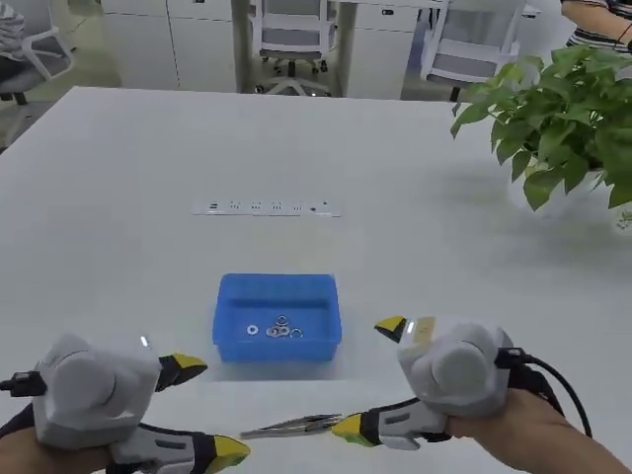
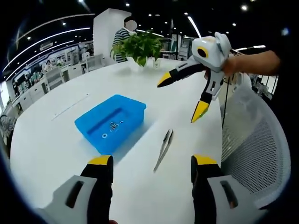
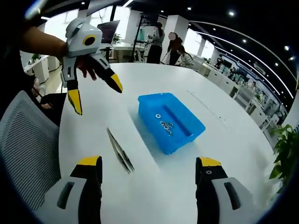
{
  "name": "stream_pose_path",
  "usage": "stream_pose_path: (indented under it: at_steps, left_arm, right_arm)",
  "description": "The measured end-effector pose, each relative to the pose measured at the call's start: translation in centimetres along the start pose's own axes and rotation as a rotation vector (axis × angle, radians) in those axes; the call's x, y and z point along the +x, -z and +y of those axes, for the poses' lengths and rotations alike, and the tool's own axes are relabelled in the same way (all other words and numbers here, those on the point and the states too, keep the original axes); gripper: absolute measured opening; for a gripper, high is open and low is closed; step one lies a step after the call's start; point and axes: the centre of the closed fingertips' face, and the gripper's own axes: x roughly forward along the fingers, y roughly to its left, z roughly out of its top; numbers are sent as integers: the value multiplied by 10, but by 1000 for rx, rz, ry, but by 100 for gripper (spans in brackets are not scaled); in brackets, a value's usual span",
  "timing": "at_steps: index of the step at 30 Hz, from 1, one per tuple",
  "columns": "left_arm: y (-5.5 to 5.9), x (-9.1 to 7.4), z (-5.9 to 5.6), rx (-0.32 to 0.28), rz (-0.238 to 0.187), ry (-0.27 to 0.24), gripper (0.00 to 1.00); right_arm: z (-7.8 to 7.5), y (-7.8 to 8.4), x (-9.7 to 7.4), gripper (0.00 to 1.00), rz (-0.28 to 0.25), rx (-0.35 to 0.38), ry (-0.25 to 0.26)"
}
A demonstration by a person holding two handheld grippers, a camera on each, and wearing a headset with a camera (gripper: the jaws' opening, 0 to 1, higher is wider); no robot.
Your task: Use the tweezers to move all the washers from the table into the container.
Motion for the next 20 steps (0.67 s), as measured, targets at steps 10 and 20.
stream_pose_path:
  at_steps: [10, 20]
  left_arm:
    - [-13, -15, -5, 3, -92, -19, 93]
    - [-23, -21, -7, 10, -145, -15, 99]
  right_arm:
    - [6, 9, -29, 100, -84, 73, 0]
    - [8, 15, -48, 100, -135, 135, 25]
